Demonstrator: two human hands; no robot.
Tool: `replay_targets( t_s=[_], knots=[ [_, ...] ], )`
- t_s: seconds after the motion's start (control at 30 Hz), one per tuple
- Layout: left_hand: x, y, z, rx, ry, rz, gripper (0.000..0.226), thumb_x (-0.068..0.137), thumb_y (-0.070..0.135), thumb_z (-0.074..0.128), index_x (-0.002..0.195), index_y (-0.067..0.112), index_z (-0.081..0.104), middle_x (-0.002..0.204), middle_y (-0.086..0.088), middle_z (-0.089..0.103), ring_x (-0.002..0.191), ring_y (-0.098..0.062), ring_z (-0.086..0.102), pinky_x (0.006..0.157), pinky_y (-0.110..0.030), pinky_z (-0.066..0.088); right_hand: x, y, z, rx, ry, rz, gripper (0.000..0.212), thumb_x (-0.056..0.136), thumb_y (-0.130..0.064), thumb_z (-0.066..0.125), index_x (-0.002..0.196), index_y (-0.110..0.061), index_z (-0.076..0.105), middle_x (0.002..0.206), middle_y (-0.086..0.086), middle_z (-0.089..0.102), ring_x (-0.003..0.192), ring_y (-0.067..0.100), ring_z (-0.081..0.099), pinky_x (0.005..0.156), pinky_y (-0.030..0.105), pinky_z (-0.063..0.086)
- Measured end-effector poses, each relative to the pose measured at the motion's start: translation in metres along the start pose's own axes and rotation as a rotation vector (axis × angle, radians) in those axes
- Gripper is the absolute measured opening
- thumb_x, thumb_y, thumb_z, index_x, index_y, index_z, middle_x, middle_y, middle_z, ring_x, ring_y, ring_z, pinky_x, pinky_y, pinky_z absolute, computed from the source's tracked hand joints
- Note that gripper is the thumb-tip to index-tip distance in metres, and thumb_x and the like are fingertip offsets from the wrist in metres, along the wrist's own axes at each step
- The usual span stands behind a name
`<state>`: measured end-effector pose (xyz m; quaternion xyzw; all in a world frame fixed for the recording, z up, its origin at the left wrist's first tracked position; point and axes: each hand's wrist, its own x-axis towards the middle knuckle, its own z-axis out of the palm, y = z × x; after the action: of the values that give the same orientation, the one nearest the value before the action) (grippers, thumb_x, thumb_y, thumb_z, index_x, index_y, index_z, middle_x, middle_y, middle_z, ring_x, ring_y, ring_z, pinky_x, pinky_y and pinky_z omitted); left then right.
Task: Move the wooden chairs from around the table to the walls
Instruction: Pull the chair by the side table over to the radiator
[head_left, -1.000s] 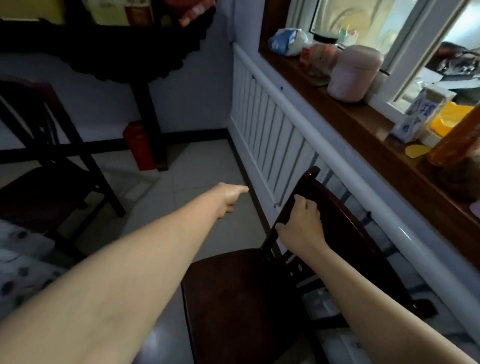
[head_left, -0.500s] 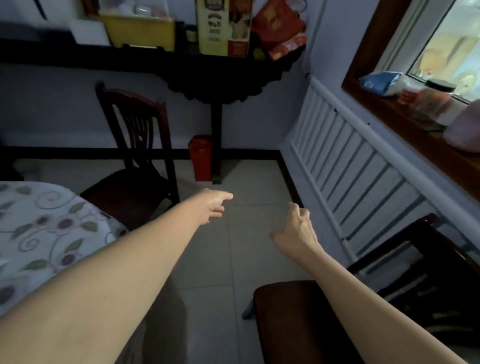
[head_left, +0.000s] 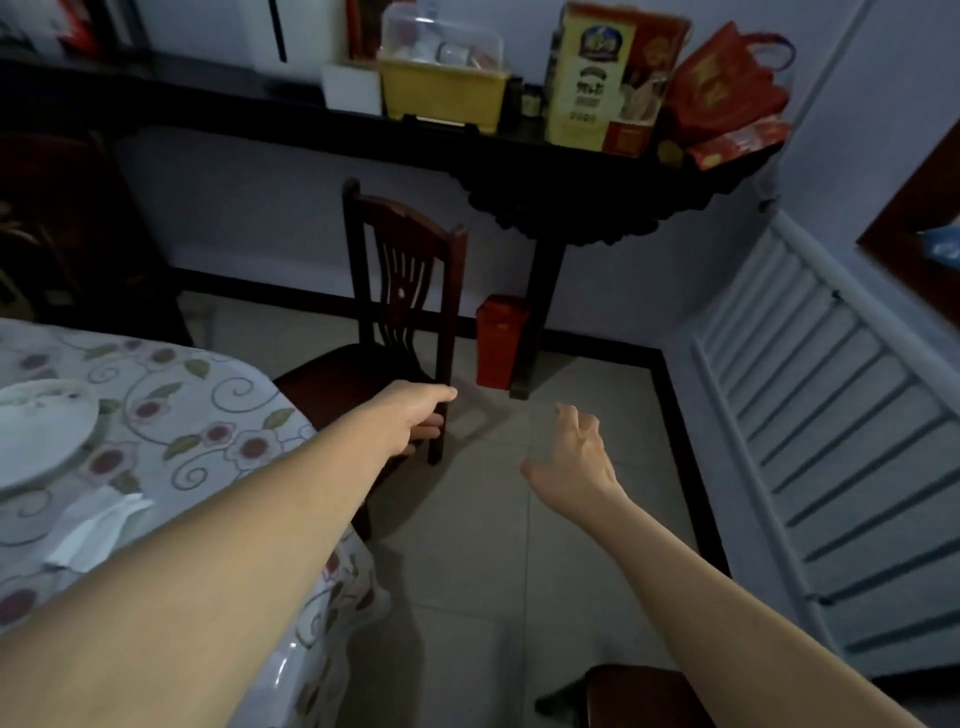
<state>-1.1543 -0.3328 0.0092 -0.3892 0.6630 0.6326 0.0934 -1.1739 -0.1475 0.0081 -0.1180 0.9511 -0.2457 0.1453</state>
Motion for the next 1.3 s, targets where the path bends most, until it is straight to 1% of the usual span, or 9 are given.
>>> replay_targets(
  t_s=[0.1,0.2,0.37,0.67,0.9,1.07,1.13,1.23,1.3],
  knots=[
    [0.026,0.018,-0.004,-0.018,0.030,-0.007,0.041,0.089,0.035,0.059,0.125,0.016,0.054,0.112,-0.007,0.064,0.098,-0.021,0.062,0.088,-0.040,0.038,0.039,-0.009,0.000,-0.006,-0.014,-0.054,0.069,0.081,-0.021,0.059,0.139,-0.013,0.023,0.138,0.013,0.029,0.116,0.031,0.045,0.097,0.043,0.045],
    [0.060,0.045,-0.003,-0.040,0.057,-0.004,0.042,0.089,0.033,0.059,0.126,0.016,0.053,0.118,-0.008,0.064,0.105,-0.022,0.061,0.092,-0.041,0.039,0.090,-0.019,-0.005,0.013,-0.022,-0.110,0.071,0.082,-0.021,0.059,0.141,-0.014,0.021,0.139,0.014,0.028,0.118,0.032,0.044,0.098,0.044,0.045],
    [0.124,0.101,0.004,-0.110,0.099,-0.028,0.048,0.088,0.036,0.059,0.130,0.014,0.049,0.111,-0.004,0.064,0.100,-0.018,0.060,0.092,-0.039,0.039,0.183,-0.040,-0.022,0.013,-0.053,-0.211,0.073,0.083,-0.024,0.064,0.141,-0.011,0.022,0.139,0.016,0.030,0.124,0.031,0.040,0.101,0.038,0.041],
    [0.226,0.169,-0.027,-0.193,0.185,-0.036,0.057,0.085,0.046,0.059,0.132,0.016,0.048,0.124,-0.005,0.061,0.097,-0.015,0.059,0.098,-0.041,0.039,0.321,-0.094,-0.027,-0.066,-0.116,-0.282,0.079,0.081,-0.027,0.065,0.144,-0.014,0.019,0.142,0.016,0.028,0.125,0.033,0.040,0.101,0.044,0.043],
    [0.332,0.218,-0.069,-0.203,0.161,-0.013,0.059,0.088,0.047,0.055,0.135,0.013,0.047,0.134,-0.007,0.056,0.116,-0.019,0.056,0.102,-0.042,0.036,0.422,-0.162,-0.005,-0.085,-0.110,-0.324,0.072,0.081,-0.024,0.064,0.140,-0.015,0.024,0.138,0.015,0.032,0.123,0.030,0.042,0.099,0.040,0.045],
    [0.411,0.250,-0.096,-0.230,0.156,-0.020,0.066,0.088,0.050,0.052,0.141,0.013,0.039,0.140,-0.006,0.049,0.120,-0.023,0.052,0.101,-0.043,0.035,0.492,-0.208,0.019,-0.113,-0.131,-0.338,0.076,0.081,-0.022,0.065,0.142,-0.014,0.021,0.141,0.015,0.030,0.127,0.029,0.036,0.102,0.038,0.041],
    [0.438,0.260,-0.105,-0.235,0.181,-0.022,0.067,0.088,0.050,0.053,0.142,0.012,0.038,0.137,-0.007,0.051,0.118,-0.024,0.053,0.095,-0.041,0.037,0.516,-0.221,0.031,-0.125,-0.128,-0.348,0.078,0.082,-0.022,0.065,0.144,-0.013,0.017,0.142,0.014,0.029,0.129,0.029,0.034,0.104,0.036,0.039],
    [0.473,0.272,-0.114,-0.245,0.194,-0.023,0.065,0.088,0.051,0.053,0.138,0.011,0.042,0.134,-0.007,0.054,0.110,-0.023,0.056,0.082,-0.035,0.038,0.550,-0.234,0.045,-0.149,-0.134,-0.328,0.079,0.083,-0.020,0.064,0.144,-0.012,0.015,0.141,0.016,0.030,0.129,0.030,0.035,0.105,0.037,0.038],
    [0.496,0.279,-0.120,-0.237,0.199,-0.036,0.065,0.087,0.053,0.052,0.136,0.012,0.046,0.131,-0.008,0.058,0.113,-0.026,0.057,0.085,-0.036,0.041,0.573,-0.239,0.053,-0.164,-0.149,-0.290,0.079,0.083,-0.020,0.065,0.144,-0.012,0.016,0.140,0.016,0.032,0.128,0.031,0.037,0.104,0.038,0.040]
  ],
)
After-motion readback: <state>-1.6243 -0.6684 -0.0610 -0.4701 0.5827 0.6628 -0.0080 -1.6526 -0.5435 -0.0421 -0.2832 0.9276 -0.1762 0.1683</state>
